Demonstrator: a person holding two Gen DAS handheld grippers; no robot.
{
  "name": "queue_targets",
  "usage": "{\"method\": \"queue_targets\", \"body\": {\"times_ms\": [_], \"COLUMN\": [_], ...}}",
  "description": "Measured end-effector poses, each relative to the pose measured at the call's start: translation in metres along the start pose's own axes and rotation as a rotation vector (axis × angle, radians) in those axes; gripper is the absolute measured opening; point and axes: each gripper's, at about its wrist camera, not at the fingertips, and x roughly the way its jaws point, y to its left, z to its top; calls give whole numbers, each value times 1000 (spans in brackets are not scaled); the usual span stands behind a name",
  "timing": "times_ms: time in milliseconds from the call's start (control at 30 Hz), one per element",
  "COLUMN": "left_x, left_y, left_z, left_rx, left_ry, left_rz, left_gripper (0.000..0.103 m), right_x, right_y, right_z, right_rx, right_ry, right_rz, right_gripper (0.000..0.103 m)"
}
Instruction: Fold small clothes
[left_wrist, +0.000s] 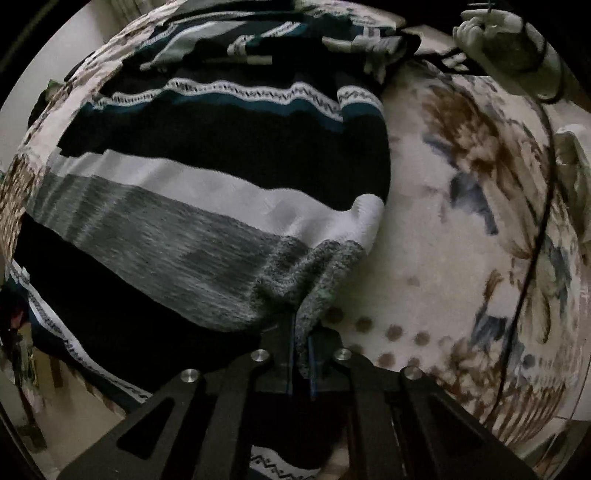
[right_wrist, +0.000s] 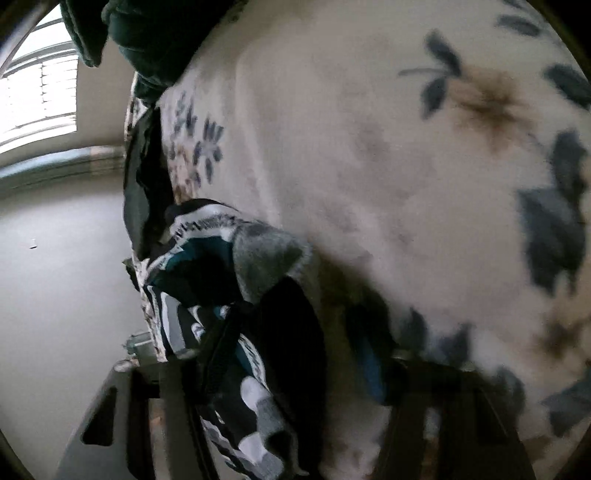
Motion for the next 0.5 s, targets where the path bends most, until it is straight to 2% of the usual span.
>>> {"method": "queue_targets", "body": {"times_ms": [33, 200, 367, 500], "left_x": [-5, -41, -88, -106], "left_y": [1, 13, 64, 112], "left_z": [0, 3, 11, 19], "left_rx": [-4, -42, -105, -197], "left_ry": [-6, -37, -76, -83], "left_rz": [-7, -45, -95, -135], "left_gripper": [3, 3, 2, 2], "right_x": [1, -16, -34, -38], "right_y": [3, 38, 88, 142], "right_z": [-1, -9, -17, -24], "right_rx": [-11, -67, -153, -208], "right_ry": [2, -16, 1, 5], "right_rz": [-12, -47, -128, -192], "right_gripper": [10, 9, 8, 8]}}
